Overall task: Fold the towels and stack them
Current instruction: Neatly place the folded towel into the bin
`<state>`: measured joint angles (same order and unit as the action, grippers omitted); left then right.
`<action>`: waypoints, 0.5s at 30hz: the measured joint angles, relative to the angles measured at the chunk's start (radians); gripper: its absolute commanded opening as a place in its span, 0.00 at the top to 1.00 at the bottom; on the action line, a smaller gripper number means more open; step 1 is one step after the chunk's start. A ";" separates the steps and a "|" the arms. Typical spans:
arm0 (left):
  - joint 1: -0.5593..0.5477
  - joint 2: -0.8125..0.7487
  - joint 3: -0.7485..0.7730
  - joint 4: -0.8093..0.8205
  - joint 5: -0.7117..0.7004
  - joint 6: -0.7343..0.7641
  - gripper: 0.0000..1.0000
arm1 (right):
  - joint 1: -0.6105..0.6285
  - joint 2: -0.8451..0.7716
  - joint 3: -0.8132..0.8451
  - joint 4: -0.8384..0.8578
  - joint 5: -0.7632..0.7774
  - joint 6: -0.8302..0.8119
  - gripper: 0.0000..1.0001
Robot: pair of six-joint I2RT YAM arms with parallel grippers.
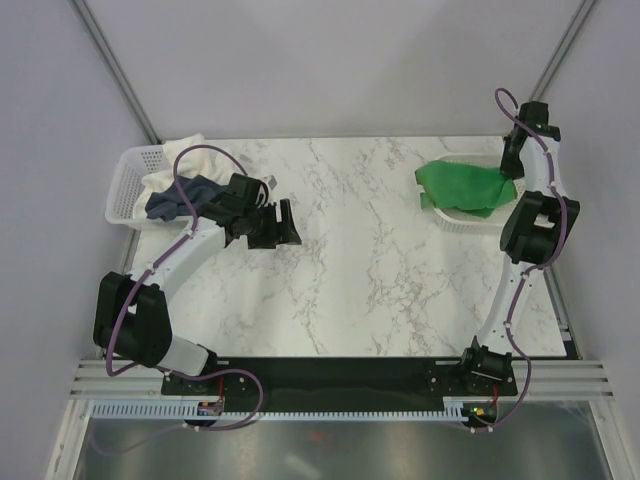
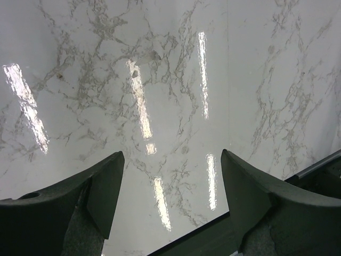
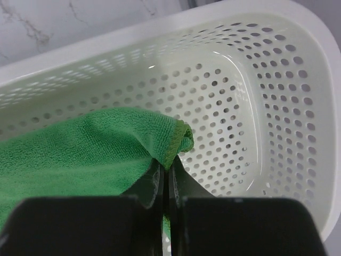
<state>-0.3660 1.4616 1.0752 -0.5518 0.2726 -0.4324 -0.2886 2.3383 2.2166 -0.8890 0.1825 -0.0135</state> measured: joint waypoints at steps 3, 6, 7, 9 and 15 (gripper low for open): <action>0.000 0.000 0.000 0.000 0.003 0.000 0.19 | -0.013 0.029 0.010 0.003 0.021 -0.013 1.00; 0.000 0.002 0.001 0.000 0.014 0.000 0.19 | -0.029 0.055 0.011 0.003 0.046 -0.026 1.00; 0.000 0.002 0.001 0.000 0.019 0.000 0.19 | -0.035 0.063 0.012 0.003 0.054 -0.031 1.00; 0.000 0.004 0.003 0.000 0.026 0.000 0.19 | -0.047 0.072 0.014 0.003 0.066 -0.040 1.00; 0.000 0.011 0.005 0.001 0.027 0.000 0.19 | -0.076 0.083 0.041 0.005 0.087 -0.055 1.00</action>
<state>-0.3660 1.4731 1.0801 -0.5510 0.3000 -0.4320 -0.3645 2.4214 2.2578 -0.8837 0.2699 -0.0685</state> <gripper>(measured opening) 0.809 0.030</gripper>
